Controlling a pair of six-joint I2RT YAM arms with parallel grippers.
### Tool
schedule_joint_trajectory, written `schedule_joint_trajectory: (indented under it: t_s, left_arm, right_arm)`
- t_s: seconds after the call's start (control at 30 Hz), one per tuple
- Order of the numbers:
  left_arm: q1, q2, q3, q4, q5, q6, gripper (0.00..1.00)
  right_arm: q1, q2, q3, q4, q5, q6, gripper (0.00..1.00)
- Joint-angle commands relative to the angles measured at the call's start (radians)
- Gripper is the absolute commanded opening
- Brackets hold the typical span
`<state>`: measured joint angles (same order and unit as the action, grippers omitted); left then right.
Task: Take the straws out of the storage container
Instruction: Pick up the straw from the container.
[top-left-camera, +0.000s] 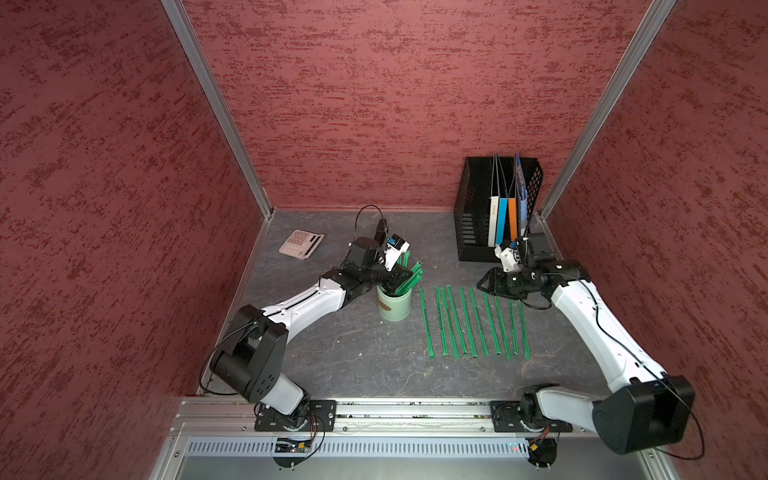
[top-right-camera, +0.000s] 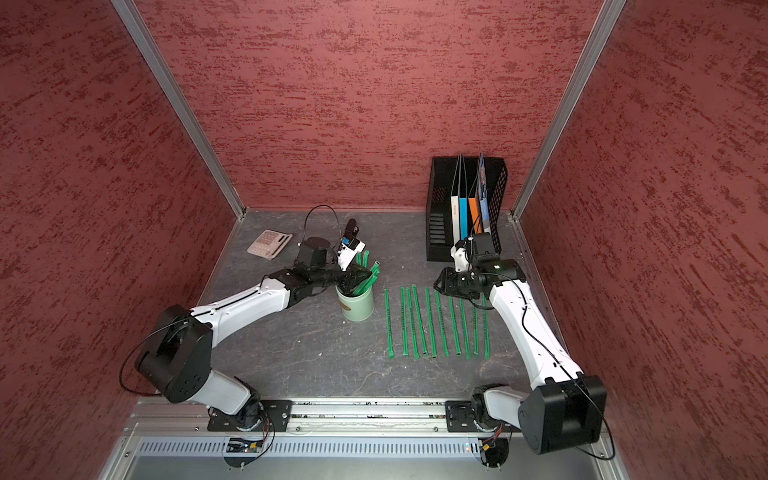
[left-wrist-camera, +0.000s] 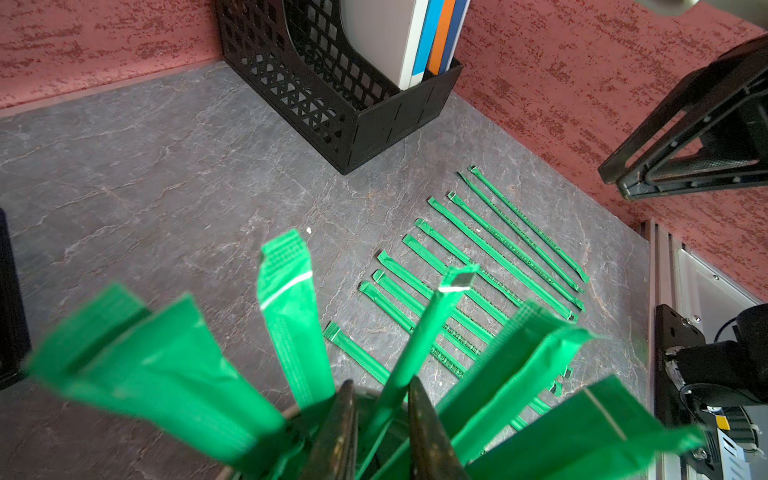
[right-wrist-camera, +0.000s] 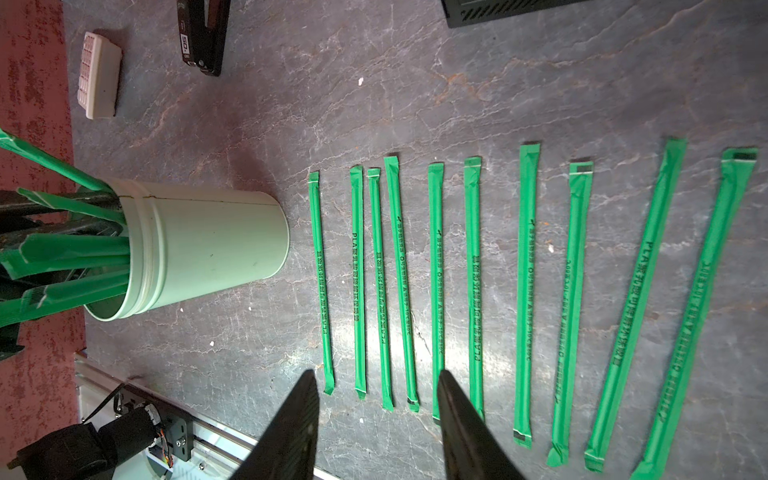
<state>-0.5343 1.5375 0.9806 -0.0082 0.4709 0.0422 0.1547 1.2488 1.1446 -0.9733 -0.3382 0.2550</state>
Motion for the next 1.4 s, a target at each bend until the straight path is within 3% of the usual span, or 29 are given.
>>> schedule_joint_trajectory:
  t_s: [0.0, 0.47, 0.8, 1.37]
  left_arm:
    - [-0.007, 0.014, 0.036, -0.004, -0.015, 0.017, 0.23]
    - [-0.011, 0.008, 0.044, -0.013, -0.04, 0.031, 0.32]
    - [-0.013, -0.031, 0.035, -0.006, -0.057, 0.026, 0.08]
    - [-0.024, -0.217, 0.021, -0.083, -0.153, 0.051, 0.06]
  right_arm:
    - [0.007, 0.001, -0.005, 0.01, -0.011, 0.0, 0.44]
    - [0.009, 0.001, -0.003, 0.012, -0.013, 0.001, 0.44]
    - [0.009, 0.003, -0.014, 0.017, -0.009, 0.002, 0.44]
    - [0.009, -0.002, -0.013, 0.046, -0.037, 0.003, 0.44]
